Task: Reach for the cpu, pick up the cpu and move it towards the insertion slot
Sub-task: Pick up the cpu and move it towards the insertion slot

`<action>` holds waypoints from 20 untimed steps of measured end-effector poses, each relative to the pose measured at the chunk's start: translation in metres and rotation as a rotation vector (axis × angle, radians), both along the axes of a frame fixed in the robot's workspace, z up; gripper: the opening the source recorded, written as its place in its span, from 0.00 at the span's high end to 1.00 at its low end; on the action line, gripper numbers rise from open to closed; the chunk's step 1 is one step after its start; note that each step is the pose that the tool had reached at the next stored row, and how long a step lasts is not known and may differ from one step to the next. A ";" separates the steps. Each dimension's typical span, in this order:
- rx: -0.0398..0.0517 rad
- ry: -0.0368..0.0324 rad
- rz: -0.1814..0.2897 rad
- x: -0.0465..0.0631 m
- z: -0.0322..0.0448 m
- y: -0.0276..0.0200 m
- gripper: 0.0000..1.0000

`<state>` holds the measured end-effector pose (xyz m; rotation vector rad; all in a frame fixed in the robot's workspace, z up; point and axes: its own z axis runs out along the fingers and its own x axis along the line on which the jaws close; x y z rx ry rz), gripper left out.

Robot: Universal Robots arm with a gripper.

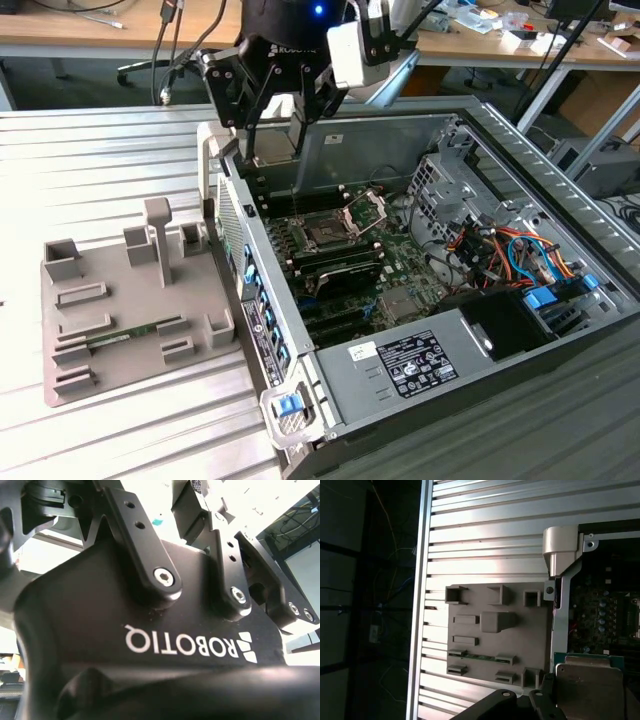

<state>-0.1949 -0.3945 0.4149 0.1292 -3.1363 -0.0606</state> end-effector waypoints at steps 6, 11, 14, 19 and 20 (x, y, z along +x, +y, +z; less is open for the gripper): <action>0.0001 0.0000 0.000 0.003 0.0000 0.0000 0.45; 0.0001 0.0000 0.000 0.005 0.0000 0.0000 0.45; 0.0001 0.0000 0.000 0.006 0.0000 0.0000 0.45; 0.0001 0.0000 0.000 0.008 0.0000 0.0000 0.45; 0.0001 0.0000 0.000 0.009 0.0000 0.0000 0.45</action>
